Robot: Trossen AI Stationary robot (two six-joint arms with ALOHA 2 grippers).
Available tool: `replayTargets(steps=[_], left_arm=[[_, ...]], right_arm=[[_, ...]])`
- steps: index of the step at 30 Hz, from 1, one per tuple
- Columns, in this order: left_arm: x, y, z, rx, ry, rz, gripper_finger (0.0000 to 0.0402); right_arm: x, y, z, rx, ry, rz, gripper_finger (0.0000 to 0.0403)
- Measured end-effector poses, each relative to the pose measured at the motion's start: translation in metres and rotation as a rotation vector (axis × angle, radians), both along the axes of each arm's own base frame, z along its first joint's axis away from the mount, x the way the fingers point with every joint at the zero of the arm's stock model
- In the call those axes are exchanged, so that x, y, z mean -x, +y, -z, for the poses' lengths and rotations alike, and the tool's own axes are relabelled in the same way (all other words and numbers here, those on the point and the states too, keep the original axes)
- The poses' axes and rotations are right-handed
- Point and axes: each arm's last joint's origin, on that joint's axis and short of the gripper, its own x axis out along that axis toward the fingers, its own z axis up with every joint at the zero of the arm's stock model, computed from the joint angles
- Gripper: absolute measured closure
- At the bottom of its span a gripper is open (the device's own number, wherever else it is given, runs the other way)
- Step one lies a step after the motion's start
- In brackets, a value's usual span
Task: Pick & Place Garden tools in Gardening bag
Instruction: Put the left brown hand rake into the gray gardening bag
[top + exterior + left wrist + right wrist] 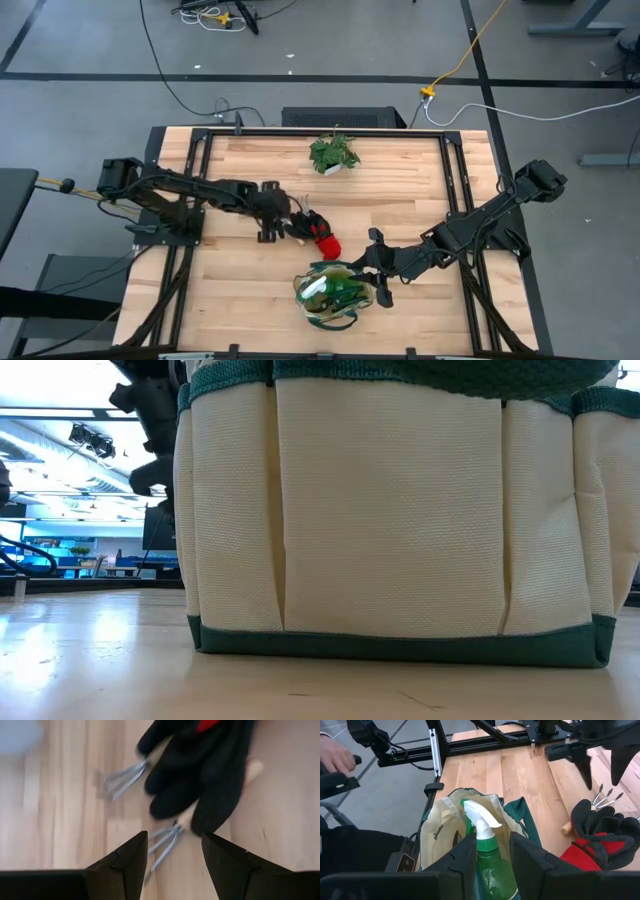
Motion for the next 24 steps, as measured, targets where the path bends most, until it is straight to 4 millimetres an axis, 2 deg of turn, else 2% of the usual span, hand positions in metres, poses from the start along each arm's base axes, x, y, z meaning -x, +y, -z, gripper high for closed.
replayTargets(steps=[5, 16, 24], left_arm=[[-0.002, -0.005, 0.005, -0.134, 0.047, 0.111, 0.0209], [-0.014, -0.006, 0.051, -0.136, 0.207, 0.13, 0.0209], [-0.017, -0.006, 0.052, -0.15, 0.189, 0.129, 0.0209]], right_arm=[[0.0, 0.0, 0.0, -0.001, -0.001, 0.0, 0.0286], [0.0, 0.0, 0.0, -0.002, -0.003, 0.0, 0.0286], [0.0, 0.0, 0.0, -0.002, -0.002, 0.0, 0.0286]])
